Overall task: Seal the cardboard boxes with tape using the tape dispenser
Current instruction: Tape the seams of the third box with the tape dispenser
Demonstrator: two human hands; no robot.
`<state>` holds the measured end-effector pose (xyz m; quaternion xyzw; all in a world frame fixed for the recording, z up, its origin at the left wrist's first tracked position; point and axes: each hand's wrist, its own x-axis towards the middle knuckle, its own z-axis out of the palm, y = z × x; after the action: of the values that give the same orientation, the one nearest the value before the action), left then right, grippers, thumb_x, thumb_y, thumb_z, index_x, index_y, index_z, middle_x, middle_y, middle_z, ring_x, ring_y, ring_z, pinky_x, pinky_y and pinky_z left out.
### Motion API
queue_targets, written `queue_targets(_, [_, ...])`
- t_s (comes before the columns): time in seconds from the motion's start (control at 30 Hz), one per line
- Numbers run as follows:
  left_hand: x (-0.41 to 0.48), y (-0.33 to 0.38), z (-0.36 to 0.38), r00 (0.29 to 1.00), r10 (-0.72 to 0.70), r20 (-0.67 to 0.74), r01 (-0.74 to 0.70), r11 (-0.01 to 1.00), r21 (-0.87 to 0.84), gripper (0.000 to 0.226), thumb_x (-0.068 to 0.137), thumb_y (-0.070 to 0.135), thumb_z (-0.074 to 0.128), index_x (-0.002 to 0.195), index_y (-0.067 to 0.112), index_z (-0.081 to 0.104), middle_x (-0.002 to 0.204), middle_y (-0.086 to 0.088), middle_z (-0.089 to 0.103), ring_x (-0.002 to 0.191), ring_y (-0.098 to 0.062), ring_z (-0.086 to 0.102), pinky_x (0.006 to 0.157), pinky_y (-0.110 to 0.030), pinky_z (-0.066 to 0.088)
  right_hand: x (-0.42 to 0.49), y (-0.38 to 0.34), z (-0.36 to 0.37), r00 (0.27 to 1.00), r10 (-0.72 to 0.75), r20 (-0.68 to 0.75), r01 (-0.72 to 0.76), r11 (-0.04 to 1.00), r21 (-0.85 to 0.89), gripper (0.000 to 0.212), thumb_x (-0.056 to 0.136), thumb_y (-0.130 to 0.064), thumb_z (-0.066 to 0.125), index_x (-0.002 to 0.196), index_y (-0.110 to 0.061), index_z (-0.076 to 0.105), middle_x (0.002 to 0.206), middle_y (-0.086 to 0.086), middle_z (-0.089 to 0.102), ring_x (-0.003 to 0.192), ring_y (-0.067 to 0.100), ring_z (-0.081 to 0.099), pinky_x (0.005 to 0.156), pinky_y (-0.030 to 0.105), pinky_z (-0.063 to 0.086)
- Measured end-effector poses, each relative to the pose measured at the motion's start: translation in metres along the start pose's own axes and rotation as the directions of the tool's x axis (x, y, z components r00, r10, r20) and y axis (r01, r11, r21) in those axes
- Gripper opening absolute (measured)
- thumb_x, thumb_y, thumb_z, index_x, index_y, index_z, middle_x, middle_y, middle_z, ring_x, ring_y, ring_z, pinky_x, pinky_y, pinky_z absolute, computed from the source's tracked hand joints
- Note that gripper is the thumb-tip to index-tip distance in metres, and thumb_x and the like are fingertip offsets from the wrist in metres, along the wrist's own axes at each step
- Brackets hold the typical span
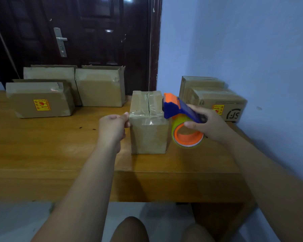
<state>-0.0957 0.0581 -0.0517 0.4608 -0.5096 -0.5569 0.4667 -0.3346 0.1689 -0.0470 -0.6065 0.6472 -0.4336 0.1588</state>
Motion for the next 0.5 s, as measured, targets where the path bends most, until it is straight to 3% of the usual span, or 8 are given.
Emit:
queue_targets(0.2, [-0.001,-0.011,0.006,0.945,-0.305,0.121,0.323,0.929,-0.181,0.026,0.091,0.042,0.057,0.09,0.016,0.057,0.061,0.003,0.032,0.051,-0.009,0.025,0.047,-0.021,0.026,-0.004,0.005,0.011,1.0,0.007,-0.019,-0.006,0.997,0.081,0.079,0.072,-0.047,0.07,0.143,-0.023,0.042,0.127,-0.007,0.06,0.11,0.002,0.059,0.082,0.015,0.047])
queue_targets(0.3, [-0.002,-0.021,0.012,0.936,-0.336,0.109,0.353,0.893,-0.279,0.023,0.092,0.038,0.058,0.1,0.017,0.059,0.066,-0.001,0.041,0.053,-0.009,0.028,0.047,-0.021,0.028,-0.006,0.003,0.013,1.0,0.007,-0.027,-0.005,0.995,0.097,0.077,0.072,-0.044,0.067,0.142,-0.022,0.043,0.123,-0.006,0.063,0.104,-0.001,0.061,0.077,0.012,0.047])
queue_targets(0.37, [-0.005,-0.024,0.016,0.977,-0.212,-0.033,0.202,0.96,-0.194,0.017,0.094,0.015,0.052,0.111,0.017,0.055,0.095,-0.013,0.059,0.062,-0.011,0.04,0.052,-0.023,0.032,-0.006,0.001,0.014,0.999,0.006,-0.033,-0.003,0.994,0.107,0.076,0.073,-0.044,0.066,0.142,-0.021,0.043,0.124,-0.005,0.063,0.105,0.001,0.061,0.077,0.012,0.048])
queue_targets(0.4, [-0.008,-0.027,0.017,0.988,-0.107,-0.112,0.091,0.986,-0.141,0.027,0.094,0.004,0.047,0.115,0.019,0.052,0.108,-0.012,0.059,0.071,-0.013,0.048,0.056,-0.023,0.035,-0.007,0.001,0.016,0.999,0.007,-0.039,-0.003,0.994,0.11,0.076,0.073,-0.044,0.065,0.142,-0.021,0.043,0.125,-0.005,0.062,0.106,0.001,0.06,0.077,0.012,0.048])
queue_targets(0.5, [-0.028,-0.032,0.015,0.953,0.264,-0.149,-0.266,0.964,0.007,0.054,0.092,-0.008,0.04,0.133,0.027,0.042,0.123,0.01,0.053,0.112,-0.007,0.051,0.082,-0.019,0.044,-0.009,0.001,0.023,0.997,0.022,-0.071,-0.013,0.992,0.125,0.078,0.072,-0.045,0.065,0.142,-0.018,0.044,0.129,-0.004,0.06,0.111,0.002,0.058,0.077,0.007,0.046])
